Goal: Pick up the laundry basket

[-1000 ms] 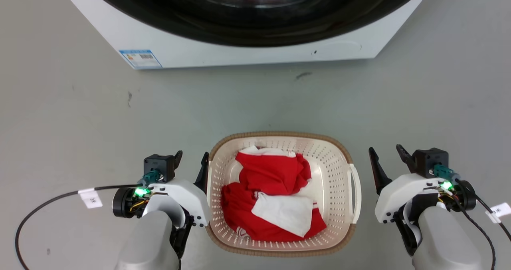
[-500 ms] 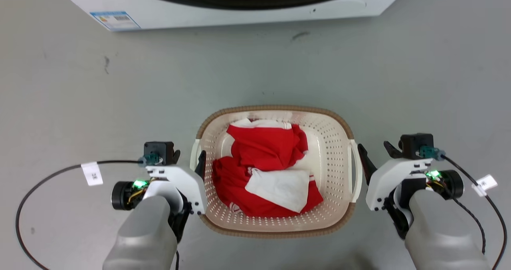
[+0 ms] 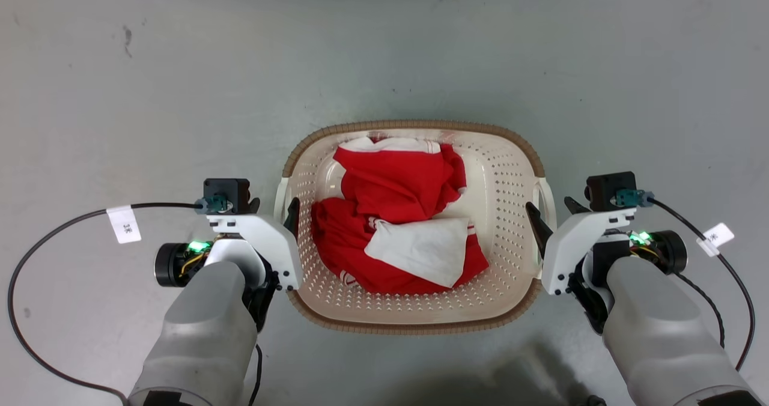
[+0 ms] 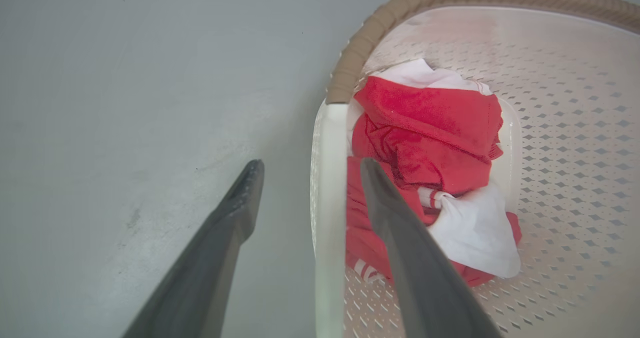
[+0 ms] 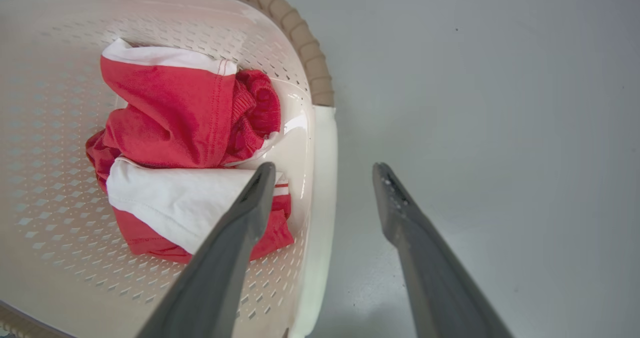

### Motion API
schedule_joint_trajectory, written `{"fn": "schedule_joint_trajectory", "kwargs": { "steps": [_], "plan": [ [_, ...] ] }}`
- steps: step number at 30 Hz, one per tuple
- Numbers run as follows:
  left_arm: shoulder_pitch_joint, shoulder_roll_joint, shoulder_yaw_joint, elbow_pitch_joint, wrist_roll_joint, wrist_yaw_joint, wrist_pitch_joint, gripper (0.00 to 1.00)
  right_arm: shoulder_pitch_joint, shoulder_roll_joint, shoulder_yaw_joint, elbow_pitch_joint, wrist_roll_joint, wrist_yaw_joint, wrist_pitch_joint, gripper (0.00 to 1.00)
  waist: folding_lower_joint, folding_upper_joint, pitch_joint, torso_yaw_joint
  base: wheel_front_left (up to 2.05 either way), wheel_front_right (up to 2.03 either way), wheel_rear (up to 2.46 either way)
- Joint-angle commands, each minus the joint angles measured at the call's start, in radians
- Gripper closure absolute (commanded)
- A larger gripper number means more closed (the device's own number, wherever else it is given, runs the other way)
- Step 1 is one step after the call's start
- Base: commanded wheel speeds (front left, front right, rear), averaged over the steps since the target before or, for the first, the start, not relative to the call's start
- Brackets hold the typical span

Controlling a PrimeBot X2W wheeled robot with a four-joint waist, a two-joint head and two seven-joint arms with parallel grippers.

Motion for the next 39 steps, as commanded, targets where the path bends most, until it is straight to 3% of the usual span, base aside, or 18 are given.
{"fn": "schedule_joint_trajectory", "kwargs": {
  "steps": [1, 11, 12, 13, 14, 27, 39],
  "plan": [
    [-0.018, 0.006, -0.001, 0.004, -0.002, 0.002, 0.003, 0.0, -0.021, 0.001, 0.014, 0.006, 0.017, -0.001, 0.008, 0.0, -0.0001, 0.0, 0.018, 0.001, 0.0, 0.0, 0.0],
    [-0.043, 0.003, -0.011, 0.014, -0.02, 0.001, 0.033, 0.0, -0.057, 0.001, 0.113, 0.031, 0.111, -0.001, 0.078, 0.0, -0.0001, 0.0, 0.073, 0.0, 0.0, 0.0, 0.0],
    [-0.045, 0.003, -0.012, 0.015, -0.021, 0.001, 0.036, 0.0, -0.061, 0.001, 0.121, 0.032, 0.118, -0.001, 0.083, 0.26, -0.0001, 0.0, 0.077, 0.0, 0.0, 0.0, 0.0],
    [-0.047, 0.002, -0.016, 0.015, -0.022, 0.0, 0.037, 0.56, -0.064, 0.001, 0.13, 0.034, 0.124, -0.001, 0.092, 0.73, -0.0001, 0.0, 0.081, 0.0, 0.0, 0.0, 0.0],
    [-0.05, 0.002, -0.019, 0.015, -0.024, 0.0, 0.035, 1.0, -0.065, 0.001, 0.14, 0.034, 0.132, -0.001, 0.101, 1.0, -0.0001, 0.0, 0.084, 0.0, 0.0, 0.0, 0.0],
    [-0.041, -0.009, -0.057, 0.019, -0.072, -0.002, 0.072, 1.0, -0.062, 0.002, 0.237, 0.038, 0.235, -0.001, 0.154, 1.0, -0.0001, 0.0, 0.078, 0.002, 0.0, 0.0, 0.0],
    [-0.015, -0.019, -0.111, 0.015, -0.159, -0.002, 0.196, 1.0, -0.06, 0.004, 0.31, 0.047, 0.318, 0.001, 0.309, 1.0, -0.0001, 0.0, -0.065, 0.005, 0.0, 0.0, 0.0]
  ]
}}
